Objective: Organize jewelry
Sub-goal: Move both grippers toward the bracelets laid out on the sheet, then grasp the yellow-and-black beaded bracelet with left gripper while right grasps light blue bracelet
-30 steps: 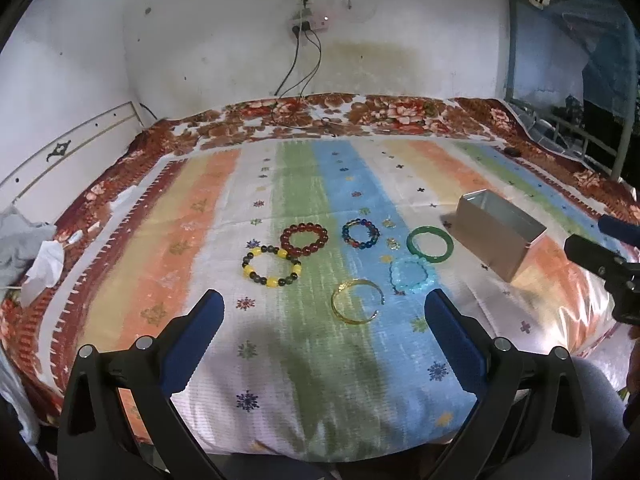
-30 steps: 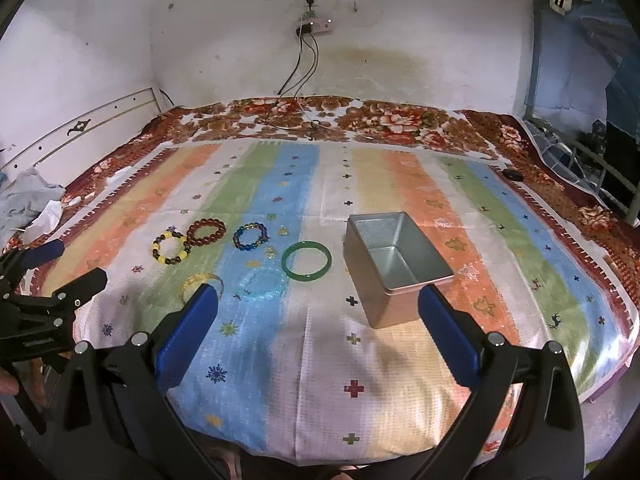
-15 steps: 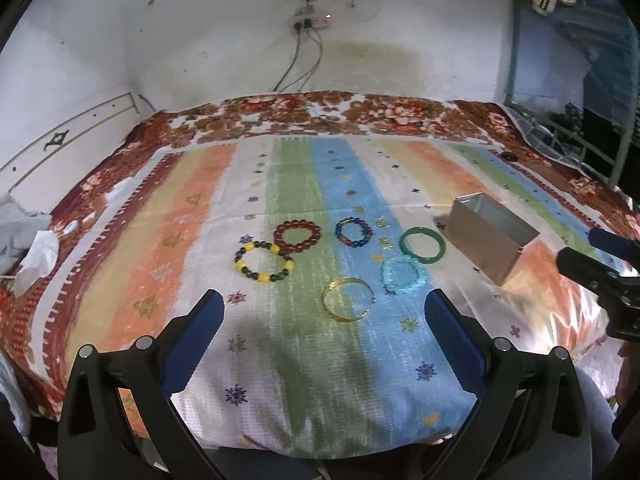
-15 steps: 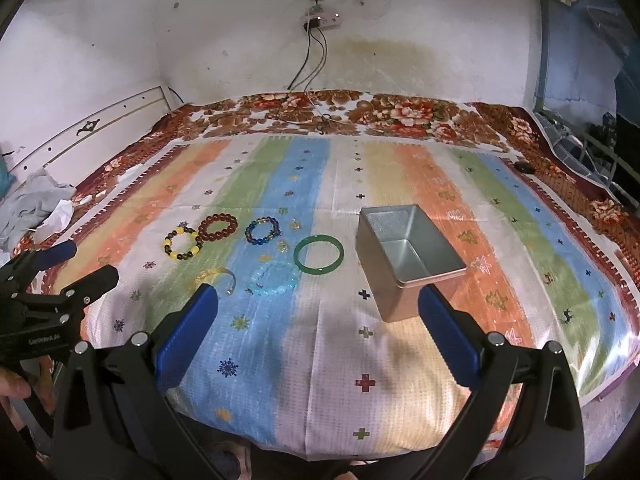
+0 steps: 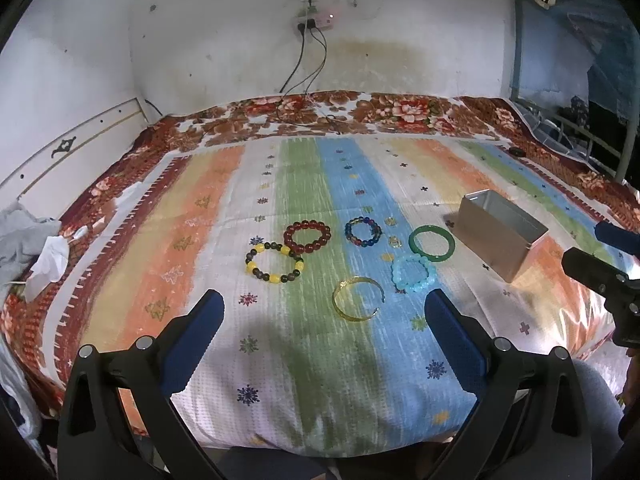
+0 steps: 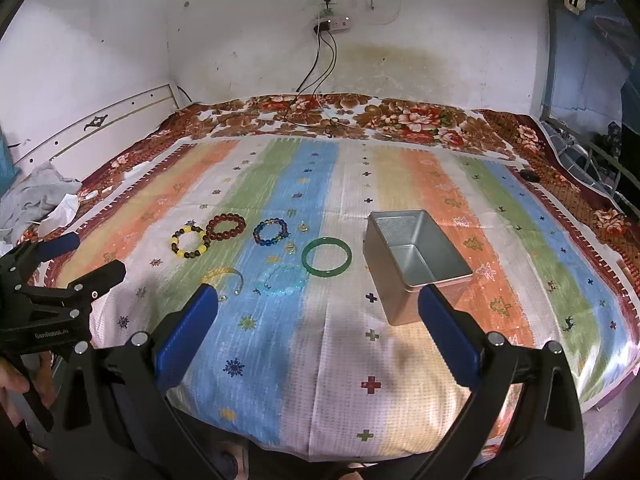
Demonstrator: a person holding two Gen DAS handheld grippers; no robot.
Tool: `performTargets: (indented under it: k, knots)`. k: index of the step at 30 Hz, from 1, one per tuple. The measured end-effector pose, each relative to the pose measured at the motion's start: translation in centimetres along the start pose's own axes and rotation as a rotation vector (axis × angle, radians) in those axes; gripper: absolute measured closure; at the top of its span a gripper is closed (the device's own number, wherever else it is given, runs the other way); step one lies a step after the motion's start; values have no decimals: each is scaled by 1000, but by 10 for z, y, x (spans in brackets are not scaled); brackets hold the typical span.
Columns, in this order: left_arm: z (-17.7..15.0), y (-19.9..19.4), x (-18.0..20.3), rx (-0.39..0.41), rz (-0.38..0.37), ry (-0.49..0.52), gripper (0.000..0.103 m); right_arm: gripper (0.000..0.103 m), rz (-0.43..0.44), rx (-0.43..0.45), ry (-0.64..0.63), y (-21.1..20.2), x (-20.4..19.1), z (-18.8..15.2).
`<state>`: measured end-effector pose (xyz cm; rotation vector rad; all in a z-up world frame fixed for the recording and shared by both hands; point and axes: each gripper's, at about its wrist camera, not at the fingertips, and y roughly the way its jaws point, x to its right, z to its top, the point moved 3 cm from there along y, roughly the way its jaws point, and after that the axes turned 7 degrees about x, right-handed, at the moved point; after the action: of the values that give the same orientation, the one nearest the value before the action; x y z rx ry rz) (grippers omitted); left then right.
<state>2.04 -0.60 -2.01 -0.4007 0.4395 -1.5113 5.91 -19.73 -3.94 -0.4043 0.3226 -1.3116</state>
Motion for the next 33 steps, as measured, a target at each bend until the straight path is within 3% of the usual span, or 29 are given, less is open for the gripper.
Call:
performTargets:
  k: [17,22,26,33]
  knots:
    - [0,13,-11,-37,19,-45,5,4,11,-23,-32,10,-4,-1]
    - [2,34,-17,-74,-9,-35,5,4,33,-60,-38,29,-8,2]
    - [4,49,-30,-102,-45,-92,5,4,68,-87,-17,46,-8,3]
    - [9,84,-45,-154,-15,-68,5,4,75,-151,-58,83,-13,0]
